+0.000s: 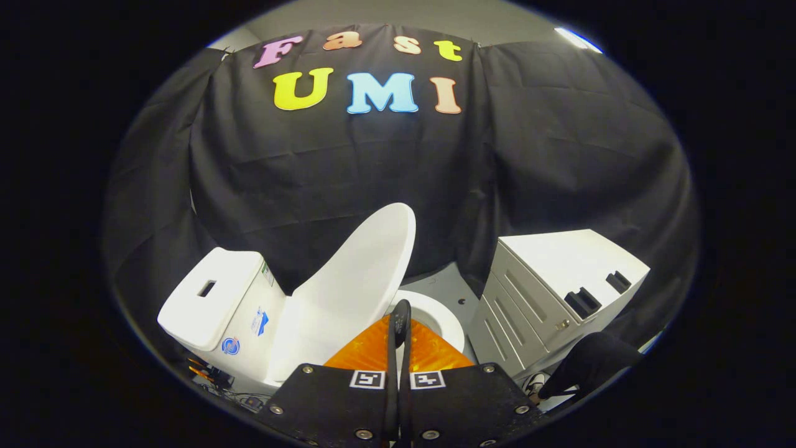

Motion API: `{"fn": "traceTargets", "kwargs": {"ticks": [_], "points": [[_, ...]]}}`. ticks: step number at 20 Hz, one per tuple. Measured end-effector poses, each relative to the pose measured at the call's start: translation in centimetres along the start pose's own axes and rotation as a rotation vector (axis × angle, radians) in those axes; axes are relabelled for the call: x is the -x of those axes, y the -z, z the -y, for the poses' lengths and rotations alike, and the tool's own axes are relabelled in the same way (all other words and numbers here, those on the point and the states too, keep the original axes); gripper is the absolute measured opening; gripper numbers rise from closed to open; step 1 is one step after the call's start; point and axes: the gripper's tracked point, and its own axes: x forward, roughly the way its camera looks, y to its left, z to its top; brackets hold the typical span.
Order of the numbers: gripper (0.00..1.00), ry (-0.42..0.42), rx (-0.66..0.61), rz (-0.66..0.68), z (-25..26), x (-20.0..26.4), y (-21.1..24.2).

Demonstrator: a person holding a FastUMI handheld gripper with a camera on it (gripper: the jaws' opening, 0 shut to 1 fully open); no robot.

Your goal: Open the toilet lid.

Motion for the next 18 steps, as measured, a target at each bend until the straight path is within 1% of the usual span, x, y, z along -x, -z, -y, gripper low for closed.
{"fn": "traceTargets", "kwargs": {"ticks": [2, 11, 18], "points": [[0.01, 0.007, 0.022, 0.011, -1.0, 0.6, -0.7], [0.00, -0.036, 0.122, 0.095, -5.7, 2.7, -3.4], [0.00, -0.093, 0.147, 0.163, -10.3, 4.4, -5.1]]}}
